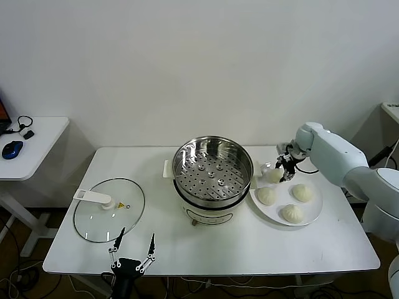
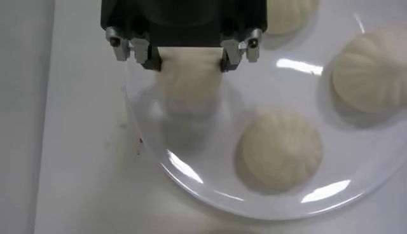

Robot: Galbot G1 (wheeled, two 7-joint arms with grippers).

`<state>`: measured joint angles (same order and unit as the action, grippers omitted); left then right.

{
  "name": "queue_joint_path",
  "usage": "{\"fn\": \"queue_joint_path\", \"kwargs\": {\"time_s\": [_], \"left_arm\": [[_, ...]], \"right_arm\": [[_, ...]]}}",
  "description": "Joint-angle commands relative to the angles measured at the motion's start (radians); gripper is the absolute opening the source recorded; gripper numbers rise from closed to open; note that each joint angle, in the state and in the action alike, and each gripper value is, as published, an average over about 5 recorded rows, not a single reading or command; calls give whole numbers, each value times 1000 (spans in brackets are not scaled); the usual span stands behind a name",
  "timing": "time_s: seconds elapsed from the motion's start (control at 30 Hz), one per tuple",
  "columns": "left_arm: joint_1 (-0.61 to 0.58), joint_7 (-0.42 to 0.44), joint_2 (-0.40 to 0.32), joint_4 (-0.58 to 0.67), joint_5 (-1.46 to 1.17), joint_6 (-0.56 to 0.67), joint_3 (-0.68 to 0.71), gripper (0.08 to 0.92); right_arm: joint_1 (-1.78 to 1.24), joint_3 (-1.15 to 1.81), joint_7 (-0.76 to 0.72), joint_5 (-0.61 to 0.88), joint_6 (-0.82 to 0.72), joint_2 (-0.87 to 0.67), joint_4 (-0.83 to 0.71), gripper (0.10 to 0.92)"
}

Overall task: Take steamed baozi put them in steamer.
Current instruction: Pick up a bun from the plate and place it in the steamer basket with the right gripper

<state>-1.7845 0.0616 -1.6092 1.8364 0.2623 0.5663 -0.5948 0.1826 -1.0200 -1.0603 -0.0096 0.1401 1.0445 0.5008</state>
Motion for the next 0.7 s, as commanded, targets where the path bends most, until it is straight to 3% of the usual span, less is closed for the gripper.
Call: {"fn": "queue_joint_path", "kwargs": {"time_s": [0.03,0.4,0.7], "left_arm": [[-5,0,-6,6,3,0,-2,823],[-10,0,-11,14,14,-3,-4,823],[-8,0,-16,15,17,-2,-2,823]], "right_arm": [[53,-59,-1,37,5,-34,67,628],[421,-412,-13,220,91,-149,413,633],[648,-550,-19,324,294,-149,568,636]]}}
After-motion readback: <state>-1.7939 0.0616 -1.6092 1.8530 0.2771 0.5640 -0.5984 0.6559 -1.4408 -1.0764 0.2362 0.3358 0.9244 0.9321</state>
